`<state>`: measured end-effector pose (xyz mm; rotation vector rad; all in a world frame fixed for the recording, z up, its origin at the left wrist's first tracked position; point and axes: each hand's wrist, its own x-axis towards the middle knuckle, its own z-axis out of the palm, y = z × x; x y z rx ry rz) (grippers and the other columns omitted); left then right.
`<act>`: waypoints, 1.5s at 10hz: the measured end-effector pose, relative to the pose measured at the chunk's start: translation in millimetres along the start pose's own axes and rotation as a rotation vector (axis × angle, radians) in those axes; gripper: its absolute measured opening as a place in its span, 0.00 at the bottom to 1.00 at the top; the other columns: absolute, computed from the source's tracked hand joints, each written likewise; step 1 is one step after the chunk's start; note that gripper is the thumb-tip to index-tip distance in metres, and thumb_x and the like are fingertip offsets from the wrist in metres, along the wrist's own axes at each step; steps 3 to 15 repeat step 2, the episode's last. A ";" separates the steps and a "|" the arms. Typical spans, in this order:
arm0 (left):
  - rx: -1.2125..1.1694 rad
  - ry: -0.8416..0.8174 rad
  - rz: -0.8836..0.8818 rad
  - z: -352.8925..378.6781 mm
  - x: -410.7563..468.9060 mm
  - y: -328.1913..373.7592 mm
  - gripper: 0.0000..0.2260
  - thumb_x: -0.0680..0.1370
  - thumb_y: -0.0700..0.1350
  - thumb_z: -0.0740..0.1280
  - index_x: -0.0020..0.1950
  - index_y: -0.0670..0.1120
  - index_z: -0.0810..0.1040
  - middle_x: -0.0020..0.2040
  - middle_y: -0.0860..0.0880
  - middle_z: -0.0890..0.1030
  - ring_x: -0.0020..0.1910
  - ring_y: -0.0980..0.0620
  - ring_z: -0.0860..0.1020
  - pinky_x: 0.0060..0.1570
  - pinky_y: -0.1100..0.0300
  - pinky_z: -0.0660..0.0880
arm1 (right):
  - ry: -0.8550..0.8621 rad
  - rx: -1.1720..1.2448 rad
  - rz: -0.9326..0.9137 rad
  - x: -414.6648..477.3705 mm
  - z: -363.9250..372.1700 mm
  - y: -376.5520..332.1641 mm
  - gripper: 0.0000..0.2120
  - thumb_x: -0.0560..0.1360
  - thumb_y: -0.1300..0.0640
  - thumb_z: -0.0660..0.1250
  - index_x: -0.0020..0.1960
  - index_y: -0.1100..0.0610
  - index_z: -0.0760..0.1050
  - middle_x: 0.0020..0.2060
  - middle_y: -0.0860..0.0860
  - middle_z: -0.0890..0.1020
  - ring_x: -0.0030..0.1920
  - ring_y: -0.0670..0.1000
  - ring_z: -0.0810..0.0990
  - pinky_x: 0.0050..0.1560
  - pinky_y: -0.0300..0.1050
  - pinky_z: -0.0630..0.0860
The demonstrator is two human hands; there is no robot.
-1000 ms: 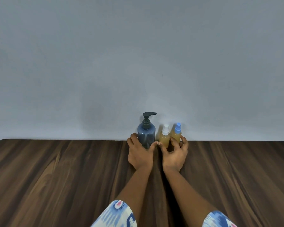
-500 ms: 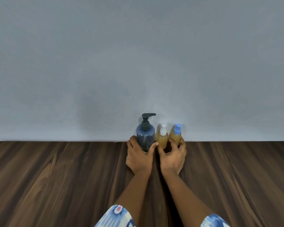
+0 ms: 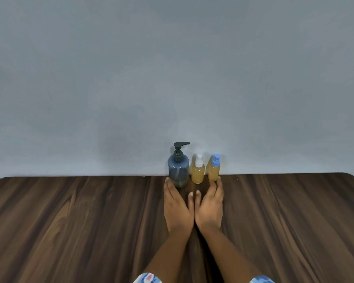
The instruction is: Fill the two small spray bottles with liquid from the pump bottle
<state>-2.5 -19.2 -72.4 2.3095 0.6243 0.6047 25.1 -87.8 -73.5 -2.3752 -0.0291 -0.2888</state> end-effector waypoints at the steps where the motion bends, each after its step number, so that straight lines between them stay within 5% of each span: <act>1: 0.146 -0.005 0.150 -1.3 -16.0 -7.1 0.29 0.79 0.55 0.52 0.76 0.44 0.50 0.75 0.43 0.61 0.74 0.48 0.58 0.73 0.54 0.50 | -0.231 -0.192 -0.099 -11.4 -13.9 7.0 0.32 0.80 0.42 0.42 0.78 0.59 0.44 0.78 0.54 0.47 0.77 0.51 0.41 0.76 0.45 0.43; 2: 0.248 0.029 0.257 -12.6 -17.9 -0.2 0.27 0.79 0.54 0.51 0.75 0.44 0.53 0.75 0.43 0.61 0.74 0.48 0.55 0.72 0.52 0.46 | -0.328 -0.308 -0.156 -17.2 -28.4 4.7 0.41 0.65 0.35 0.17 0.73 0.56 0.31 0.76 0.52 0.35 0.73 0.48 0.30 0.73 0.44 0.32; 15: 0.248 0.029 0.257 -12.6 -17.9 -0.2 0.27 0.79 0.54 0.51 0.75 0.44 0.53 0.75 0.43 0.61 0.74 0.48 0.55 0.72 0.52 0.46 | -0.328 -0.308 -0.156 -17.2 -28.4 4.7 0.41 0.65 0.35 0.17 0.73 0.56 0.31 0.76 0.52 0.35 0.73 0.48 0.30 0.73 0.44 0.32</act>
